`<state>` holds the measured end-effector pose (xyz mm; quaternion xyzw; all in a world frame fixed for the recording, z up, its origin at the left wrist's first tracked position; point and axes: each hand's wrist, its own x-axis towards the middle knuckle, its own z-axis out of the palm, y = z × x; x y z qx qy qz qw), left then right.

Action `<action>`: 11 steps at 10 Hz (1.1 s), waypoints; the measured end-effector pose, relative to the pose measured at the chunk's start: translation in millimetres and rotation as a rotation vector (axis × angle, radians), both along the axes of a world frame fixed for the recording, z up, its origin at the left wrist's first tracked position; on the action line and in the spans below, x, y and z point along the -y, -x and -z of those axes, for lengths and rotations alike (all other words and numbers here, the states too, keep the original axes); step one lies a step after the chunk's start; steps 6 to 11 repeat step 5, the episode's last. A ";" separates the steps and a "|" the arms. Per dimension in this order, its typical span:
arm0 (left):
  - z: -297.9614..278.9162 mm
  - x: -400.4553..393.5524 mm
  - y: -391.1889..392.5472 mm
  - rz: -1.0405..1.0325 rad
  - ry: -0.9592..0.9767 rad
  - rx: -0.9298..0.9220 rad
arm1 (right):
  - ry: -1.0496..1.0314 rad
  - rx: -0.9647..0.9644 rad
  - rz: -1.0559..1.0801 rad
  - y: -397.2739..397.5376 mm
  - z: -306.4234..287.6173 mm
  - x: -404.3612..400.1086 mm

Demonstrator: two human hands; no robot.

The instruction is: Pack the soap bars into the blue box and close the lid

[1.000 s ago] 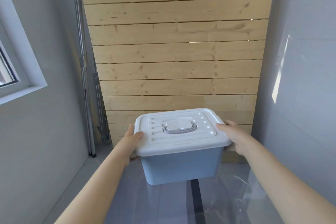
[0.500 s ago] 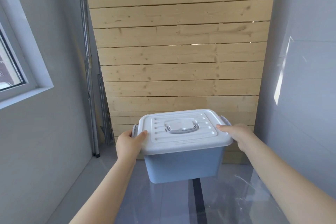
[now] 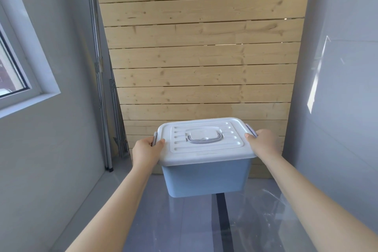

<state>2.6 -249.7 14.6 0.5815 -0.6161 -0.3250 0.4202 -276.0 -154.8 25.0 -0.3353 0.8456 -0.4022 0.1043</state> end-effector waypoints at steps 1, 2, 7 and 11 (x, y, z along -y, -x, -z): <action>-0.9 3.5 -1.1 0.033 -0.022 -0.049 | 0.000 -0.009 0.004 -3.3 4.3 -3.6; -1.2 4.6 -1.2 0.046 -0.045 -0.082 | -0.019 -0.017 0.012 -7.0 3.2 -6.1; -4.1 -44.8 0.1 0.029 0.166 0.038 | 0.101 0.065 -0.111 -21.4 -16.9 -58.2; -4.1 -44.8 0.1 0.029 0.166 0.038 | 0.101 0.065 -0.111 -21.4 -16.9 -58.2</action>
